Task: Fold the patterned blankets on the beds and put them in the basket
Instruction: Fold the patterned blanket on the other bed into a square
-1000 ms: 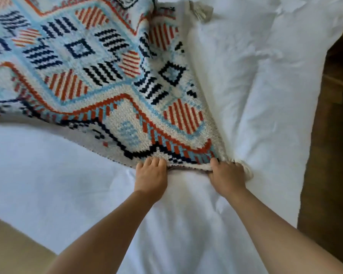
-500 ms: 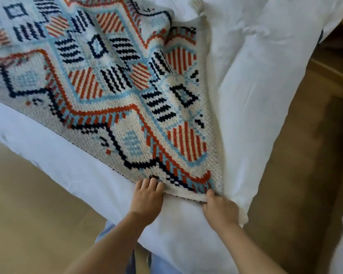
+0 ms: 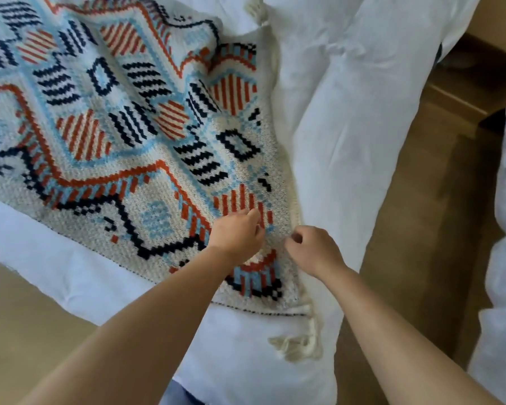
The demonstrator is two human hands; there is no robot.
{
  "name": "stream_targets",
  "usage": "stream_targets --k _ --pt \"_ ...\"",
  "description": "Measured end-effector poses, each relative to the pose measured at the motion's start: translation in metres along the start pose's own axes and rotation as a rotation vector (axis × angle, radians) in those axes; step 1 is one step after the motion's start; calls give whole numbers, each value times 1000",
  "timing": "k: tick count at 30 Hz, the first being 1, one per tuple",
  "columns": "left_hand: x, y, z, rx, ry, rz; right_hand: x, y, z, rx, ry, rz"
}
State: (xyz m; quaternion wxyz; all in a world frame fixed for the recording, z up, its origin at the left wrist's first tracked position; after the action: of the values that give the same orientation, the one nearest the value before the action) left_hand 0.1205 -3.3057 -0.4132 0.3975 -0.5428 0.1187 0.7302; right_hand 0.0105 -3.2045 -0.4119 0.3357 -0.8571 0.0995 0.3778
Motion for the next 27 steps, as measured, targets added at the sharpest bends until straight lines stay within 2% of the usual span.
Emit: stream_targets --k 7,11,13,17,21,24,25,27 --pt "-59 118 -9 -69 3 95 -79 130 -61 -29 149 285" --pt "-72 187 -17 -117 48 92 -111 212 -88 69 380 373" --pt "-72 222 -20 -163 56 68 -123 253 -99 121 485 395" --pt "-59 277 -29 -286 45 -109 -136 322 -109 201 577 401" --pt "-42 301 -39 -328 29 -230 -129 370 -109 276 645 388" --pt "-42 308 -48 -311 -1 -154 -114 390 -110 330 888 365" --pt "-45 310 -52 -302 -45 -107 -110 394 -113 317 891 356" --pt "-54 313 -60 -316 -164 -46 -109 400 -118 232 693 376"
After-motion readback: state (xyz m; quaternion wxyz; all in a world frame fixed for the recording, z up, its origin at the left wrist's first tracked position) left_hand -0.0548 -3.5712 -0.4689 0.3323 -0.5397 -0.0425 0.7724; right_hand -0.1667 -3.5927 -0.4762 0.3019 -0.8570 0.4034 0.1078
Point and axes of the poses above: each hand's wrist, its own y-axis towards the middle knuckle, its own x-axis out of the palm, z = x × y, the point moved 6 cm from there along y, towards the middle knuckle, and after that the axes turned 3 degrees about -x, right-handed, at the moved point
